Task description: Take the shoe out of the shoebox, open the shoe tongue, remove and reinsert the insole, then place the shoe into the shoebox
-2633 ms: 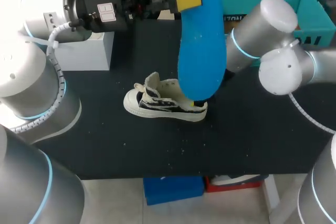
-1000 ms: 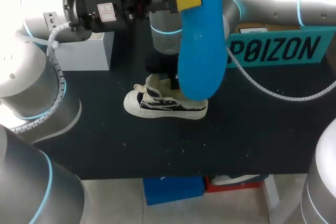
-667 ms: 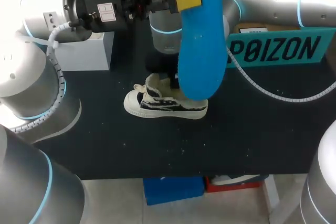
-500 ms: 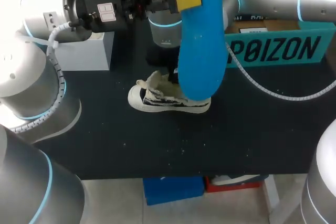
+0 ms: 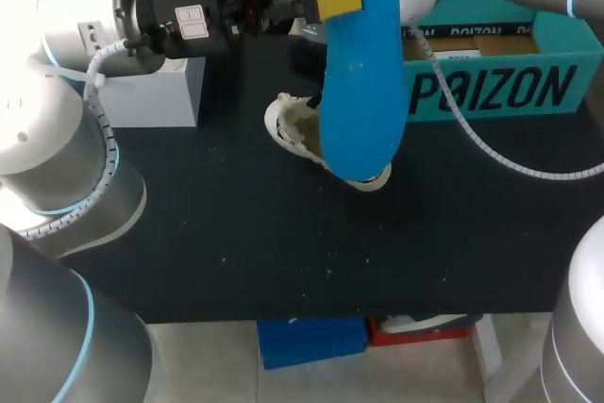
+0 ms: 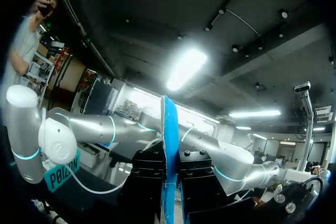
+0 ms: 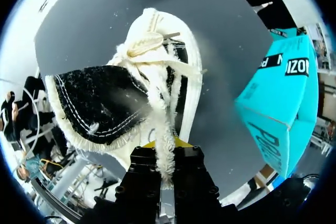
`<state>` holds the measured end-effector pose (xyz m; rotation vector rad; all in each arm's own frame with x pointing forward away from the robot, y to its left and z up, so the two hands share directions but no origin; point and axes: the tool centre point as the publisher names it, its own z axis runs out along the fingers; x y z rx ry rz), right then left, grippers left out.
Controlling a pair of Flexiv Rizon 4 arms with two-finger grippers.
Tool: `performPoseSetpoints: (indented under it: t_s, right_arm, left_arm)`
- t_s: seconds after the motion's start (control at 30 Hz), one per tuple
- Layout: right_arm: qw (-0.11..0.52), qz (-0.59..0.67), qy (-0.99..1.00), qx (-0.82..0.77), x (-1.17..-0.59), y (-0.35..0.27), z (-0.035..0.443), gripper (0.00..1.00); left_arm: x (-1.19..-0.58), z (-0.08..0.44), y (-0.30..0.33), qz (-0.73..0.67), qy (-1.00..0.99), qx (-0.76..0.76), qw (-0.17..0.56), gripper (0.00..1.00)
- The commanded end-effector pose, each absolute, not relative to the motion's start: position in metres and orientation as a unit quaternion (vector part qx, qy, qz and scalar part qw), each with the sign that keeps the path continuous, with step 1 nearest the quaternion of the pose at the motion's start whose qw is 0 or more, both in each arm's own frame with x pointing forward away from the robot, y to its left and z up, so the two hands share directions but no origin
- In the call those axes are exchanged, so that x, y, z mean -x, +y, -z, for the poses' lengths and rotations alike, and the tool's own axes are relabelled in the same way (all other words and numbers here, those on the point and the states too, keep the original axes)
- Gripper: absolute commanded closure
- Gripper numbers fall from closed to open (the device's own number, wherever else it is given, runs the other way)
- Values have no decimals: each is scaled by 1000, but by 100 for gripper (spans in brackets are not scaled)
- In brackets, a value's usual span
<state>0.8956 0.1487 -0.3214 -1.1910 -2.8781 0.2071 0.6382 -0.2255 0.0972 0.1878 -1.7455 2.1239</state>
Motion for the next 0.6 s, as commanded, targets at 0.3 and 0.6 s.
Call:
performPoseSetpoints:
  t_s: [0.3,0.6]
  right_arm:
    - [-32,-20,-726,686,-888,158,322,100]
    - [-22,-16,-718,695,-889,167,345,100]
  left_arm:
    - [-638,-97,-227,-757,-621,-68,191,100]
    - [-638,-97,-227,-757,-621,-68,191,100]
